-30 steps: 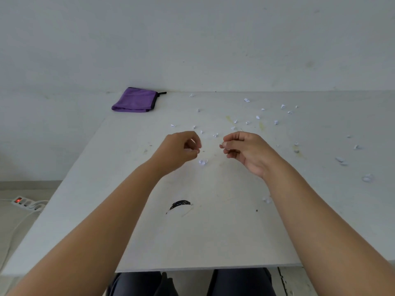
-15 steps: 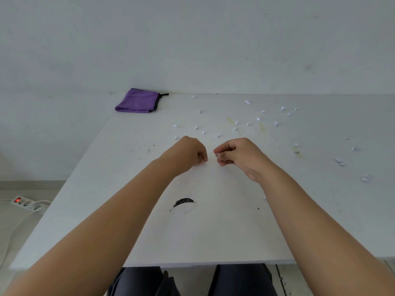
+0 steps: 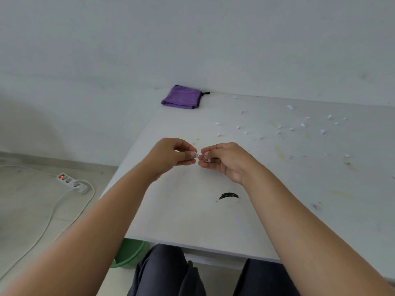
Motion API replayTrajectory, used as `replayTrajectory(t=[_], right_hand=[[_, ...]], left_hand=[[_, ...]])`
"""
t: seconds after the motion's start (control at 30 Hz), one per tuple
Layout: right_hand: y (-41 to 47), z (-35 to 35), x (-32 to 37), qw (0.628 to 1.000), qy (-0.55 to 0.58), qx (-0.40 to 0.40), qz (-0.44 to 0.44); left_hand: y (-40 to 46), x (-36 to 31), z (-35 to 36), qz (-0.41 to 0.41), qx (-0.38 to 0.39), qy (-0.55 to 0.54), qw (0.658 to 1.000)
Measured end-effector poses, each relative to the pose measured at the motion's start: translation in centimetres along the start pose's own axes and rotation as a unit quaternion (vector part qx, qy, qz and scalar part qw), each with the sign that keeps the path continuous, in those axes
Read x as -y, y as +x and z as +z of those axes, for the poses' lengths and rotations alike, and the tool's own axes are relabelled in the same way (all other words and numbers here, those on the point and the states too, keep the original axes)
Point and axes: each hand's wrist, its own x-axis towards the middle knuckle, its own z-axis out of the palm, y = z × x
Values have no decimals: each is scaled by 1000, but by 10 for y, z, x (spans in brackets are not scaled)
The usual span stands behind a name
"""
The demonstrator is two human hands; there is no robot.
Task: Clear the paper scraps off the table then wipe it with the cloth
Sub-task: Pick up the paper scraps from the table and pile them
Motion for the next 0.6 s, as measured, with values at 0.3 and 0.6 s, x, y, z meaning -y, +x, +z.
replayTrajectory(t=[0.3, 0.6], right_hand=[[0, 25, -5, 998, -60, -3, 9], [-1, 22, -5, 989, -137, -28, -43]], left_hand=[[-9, 15, -4, 34, -69, 168, 983], [-5, 17, -7, 28, -44, 86, 995]])
